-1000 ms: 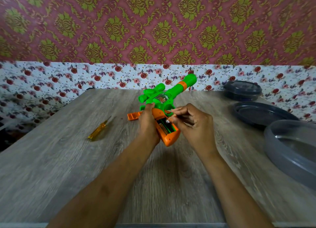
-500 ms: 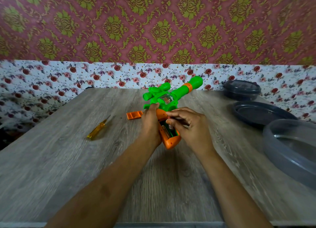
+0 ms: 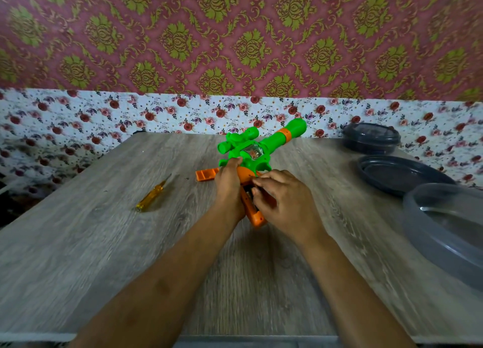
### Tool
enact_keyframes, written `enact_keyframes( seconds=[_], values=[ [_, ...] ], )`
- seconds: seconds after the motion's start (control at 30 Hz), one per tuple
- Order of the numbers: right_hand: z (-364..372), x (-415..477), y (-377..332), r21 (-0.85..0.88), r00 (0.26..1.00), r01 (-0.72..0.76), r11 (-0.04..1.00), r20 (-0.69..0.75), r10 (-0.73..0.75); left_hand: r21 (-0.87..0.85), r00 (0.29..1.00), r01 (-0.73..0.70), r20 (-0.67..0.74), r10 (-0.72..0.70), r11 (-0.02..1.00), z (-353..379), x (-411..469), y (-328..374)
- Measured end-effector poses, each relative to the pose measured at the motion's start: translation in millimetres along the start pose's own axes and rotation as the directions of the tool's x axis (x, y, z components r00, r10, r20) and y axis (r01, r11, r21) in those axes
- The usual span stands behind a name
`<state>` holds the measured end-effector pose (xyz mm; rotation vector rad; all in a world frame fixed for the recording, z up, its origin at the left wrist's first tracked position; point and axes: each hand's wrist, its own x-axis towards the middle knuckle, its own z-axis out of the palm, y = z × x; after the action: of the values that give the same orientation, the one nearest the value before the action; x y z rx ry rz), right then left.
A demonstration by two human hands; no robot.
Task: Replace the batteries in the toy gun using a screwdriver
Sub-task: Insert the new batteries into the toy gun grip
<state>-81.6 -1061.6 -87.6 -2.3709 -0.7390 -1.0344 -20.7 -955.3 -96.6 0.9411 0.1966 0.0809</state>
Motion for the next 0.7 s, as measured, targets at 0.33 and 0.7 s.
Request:
enact_keyframes(
  seconds=[0.33, 0.7],
  values=[
    [3, -6, 0, 0.187, 0.995, -0.101, 0.977, 0.027, 0.097, 0.039, 0.999, -0.018, -0.041, 0.020, 0.999, 1, -7, 3],
    [7, 0, -3, 0.118, 0.992, -0.128, 0.985, -0.002, 0.129, 0.127, 0.989, -0.114, -0.077, 0.125, 0.985, 5, -11, 5]
  ],
)
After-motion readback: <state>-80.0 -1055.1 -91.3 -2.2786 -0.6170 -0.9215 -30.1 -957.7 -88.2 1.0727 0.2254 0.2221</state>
